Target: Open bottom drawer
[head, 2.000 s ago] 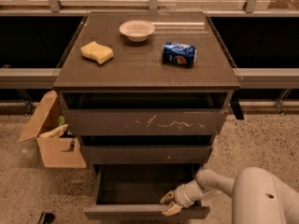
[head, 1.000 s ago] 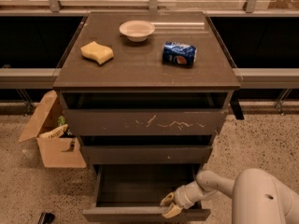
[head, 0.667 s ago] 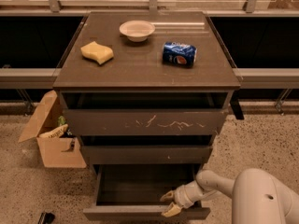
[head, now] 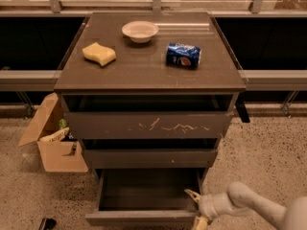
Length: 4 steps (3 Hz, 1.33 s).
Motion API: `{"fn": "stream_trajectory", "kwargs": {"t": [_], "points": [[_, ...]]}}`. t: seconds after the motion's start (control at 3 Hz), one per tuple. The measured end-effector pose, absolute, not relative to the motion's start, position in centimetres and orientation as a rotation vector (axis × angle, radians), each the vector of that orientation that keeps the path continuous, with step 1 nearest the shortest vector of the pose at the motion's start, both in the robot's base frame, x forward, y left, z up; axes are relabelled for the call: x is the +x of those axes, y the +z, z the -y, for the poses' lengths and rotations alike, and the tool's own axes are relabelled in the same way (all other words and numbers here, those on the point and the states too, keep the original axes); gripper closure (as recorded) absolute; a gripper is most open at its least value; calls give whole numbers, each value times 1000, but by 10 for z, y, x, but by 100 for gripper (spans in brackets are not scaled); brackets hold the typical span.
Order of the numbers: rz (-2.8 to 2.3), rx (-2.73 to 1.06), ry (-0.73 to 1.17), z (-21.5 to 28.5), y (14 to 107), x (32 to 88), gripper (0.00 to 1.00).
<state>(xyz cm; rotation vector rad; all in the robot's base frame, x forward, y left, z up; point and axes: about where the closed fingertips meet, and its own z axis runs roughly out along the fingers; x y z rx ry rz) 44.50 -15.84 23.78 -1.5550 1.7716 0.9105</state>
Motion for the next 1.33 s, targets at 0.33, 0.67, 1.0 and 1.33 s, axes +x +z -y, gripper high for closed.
{"fn": "stream_trajectory", "kwargs": {"t": [0.33, 0.67, 1.0, 1.33], "points": [[-1766, -1462, 844, 210, 271, 428, 0], [-1802, -1390, 764, 262, 302, 415, 0], [-1864, -1361, 670, 306, 339, 415, 0], [-1934, -1333, 570, 350, 382, 428, 0]]}}
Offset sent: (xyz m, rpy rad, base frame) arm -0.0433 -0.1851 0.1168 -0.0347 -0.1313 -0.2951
